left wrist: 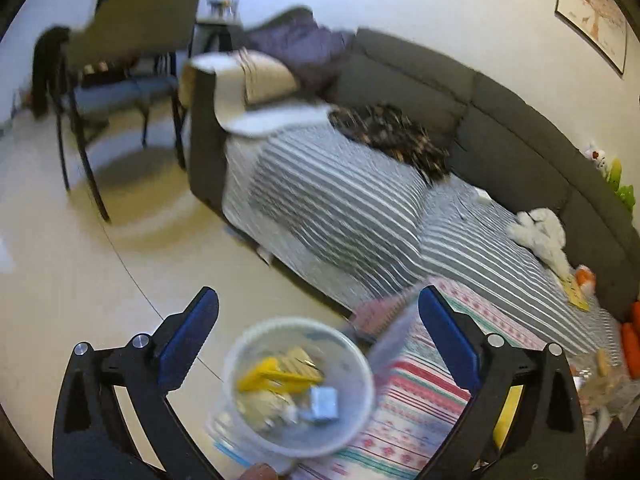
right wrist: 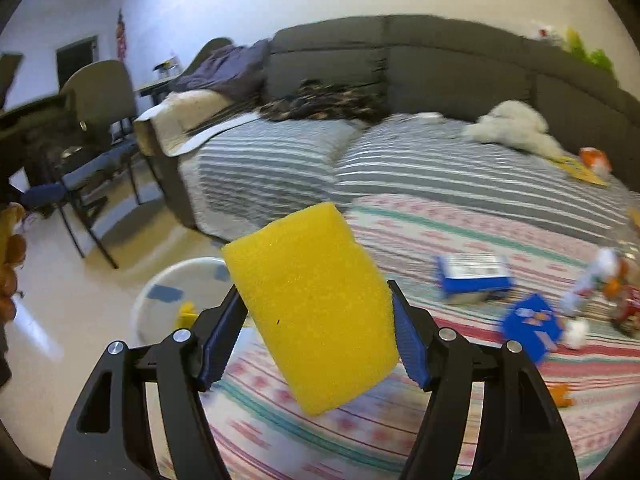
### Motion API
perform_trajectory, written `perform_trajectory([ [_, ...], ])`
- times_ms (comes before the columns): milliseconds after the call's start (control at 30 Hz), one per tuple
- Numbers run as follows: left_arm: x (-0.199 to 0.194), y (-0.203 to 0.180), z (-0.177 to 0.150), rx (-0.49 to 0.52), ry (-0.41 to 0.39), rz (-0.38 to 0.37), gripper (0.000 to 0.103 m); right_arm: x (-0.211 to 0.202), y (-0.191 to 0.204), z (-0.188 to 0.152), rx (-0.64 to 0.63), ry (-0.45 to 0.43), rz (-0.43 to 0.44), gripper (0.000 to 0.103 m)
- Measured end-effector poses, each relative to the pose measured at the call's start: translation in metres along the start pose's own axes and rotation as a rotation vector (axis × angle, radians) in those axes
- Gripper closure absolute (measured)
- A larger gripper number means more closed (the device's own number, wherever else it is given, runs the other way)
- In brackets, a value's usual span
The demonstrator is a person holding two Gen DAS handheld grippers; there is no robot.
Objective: Collect trash
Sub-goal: 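Open both tools over the white bin to drop wrapper and sponge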
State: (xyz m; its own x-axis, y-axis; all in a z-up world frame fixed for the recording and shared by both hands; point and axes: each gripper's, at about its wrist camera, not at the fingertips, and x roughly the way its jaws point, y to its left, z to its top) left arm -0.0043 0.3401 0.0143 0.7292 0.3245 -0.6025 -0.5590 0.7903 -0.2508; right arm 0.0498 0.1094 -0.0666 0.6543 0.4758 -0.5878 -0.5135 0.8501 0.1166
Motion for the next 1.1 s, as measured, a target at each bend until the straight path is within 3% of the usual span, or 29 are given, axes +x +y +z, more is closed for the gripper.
perform_trajectory([
  [233,-0.011,0.031,0.012,-0.033,-0.035,0.034,0.007,0.049,0.068,0.014,-0.037,0.052,0.081,0.035],
  [367,-0.020,0.042,0.017,-0.021,-0.082,0.091,0.007,0.067,0.099,0.017,-0.070,0.072,0.125,0.031],
  [500,-0.024,0.047,0.019,-0.016,-0.104,0.117,0.007,0.070,0.114,0.024,-0.089,0.073,0.099,0.015],
  [567,-0.024,0.046,0.018,-0.013,-0.101,0.115,0.007,0.065,0.109,0.027,-0.070,0.064,0.058,0.008],
  [767,-0.022,0.025,0.010,0.043,-0.100,0.114,0.007,0.043,0.075,0.040,-0.067,0.008,-0.131,0.007],
  [1100,-0.018,-0.050,-0.026,0.249,-0.085,0.077,0.007,-0.001,-0.010,0.042,0.026,-0.019,-0.294,0.007],
])
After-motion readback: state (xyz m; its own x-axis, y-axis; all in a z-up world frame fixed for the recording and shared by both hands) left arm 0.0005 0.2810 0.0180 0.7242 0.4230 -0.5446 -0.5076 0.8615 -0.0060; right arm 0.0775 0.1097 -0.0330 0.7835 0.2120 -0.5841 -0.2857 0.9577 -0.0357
